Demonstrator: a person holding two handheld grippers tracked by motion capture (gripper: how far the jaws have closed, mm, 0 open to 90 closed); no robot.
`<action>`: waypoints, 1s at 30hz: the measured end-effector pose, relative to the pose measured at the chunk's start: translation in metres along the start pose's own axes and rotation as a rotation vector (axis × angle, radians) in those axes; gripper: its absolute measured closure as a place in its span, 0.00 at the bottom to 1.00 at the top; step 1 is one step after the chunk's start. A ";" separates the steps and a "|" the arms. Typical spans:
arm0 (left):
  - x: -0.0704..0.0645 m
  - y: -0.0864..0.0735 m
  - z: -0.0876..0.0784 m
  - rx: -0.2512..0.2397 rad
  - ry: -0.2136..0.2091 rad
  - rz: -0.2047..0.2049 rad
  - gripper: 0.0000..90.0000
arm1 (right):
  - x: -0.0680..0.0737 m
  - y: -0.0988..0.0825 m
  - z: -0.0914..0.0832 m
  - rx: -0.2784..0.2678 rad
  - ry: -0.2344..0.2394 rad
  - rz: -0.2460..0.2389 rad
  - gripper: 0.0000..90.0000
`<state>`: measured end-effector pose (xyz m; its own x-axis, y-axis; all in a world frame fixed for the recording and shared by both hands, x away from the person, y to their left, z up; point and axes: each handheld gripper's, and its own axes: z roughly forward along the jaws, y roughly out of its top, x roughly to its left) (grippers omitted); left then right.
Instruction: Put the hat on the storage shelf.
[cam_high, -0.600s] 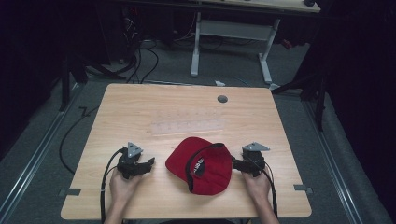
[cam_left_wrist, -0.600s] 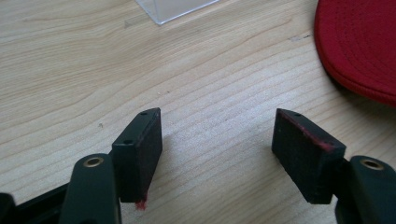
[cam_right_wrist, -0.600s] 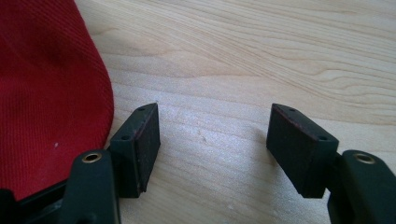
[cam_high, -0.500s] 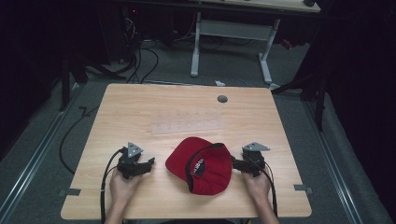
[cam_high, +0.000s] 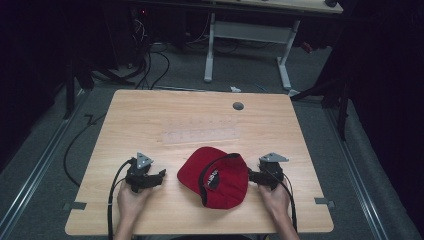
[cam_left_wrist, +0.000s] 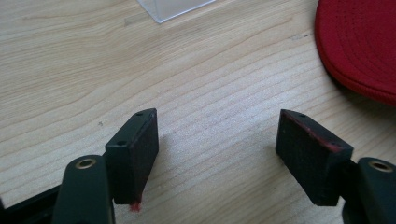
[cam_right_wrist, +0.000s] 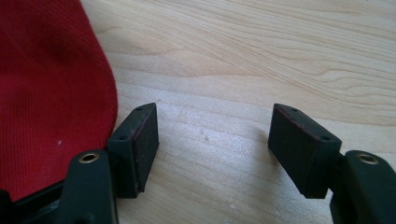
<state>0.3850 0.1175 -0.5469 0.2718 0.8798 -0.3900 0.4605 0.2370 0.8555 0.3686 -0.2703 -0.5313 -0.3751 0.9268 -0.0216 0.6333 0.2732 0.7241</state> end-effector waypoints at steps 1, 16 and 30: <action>0.000 0.000 0.000 0.000 -0.001 0.000 0.33 | 0.000 0.000 0.000 0.001 0.003 -0.003 0.37; 0.000 0.000 0.000 0.001 -0.001 -0.001 0.32 | -0.004 0.000 -0.011 0.019 -0.035 -0.006 0.48; 0.000 0.000 0.000 0.001 -0.001 -0.001 0.32 | 0.007 0.007 -0.034 -0.149 0.116 -0.020 0.39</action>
<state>0.3850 0.1173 -0.5470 0.2716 0.8792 -0.3914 0.4616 0.2379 0.8546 0.3470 -0.2707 -0.5029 -0.4673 0.8834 0.0365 0.5208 0.2417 0.8188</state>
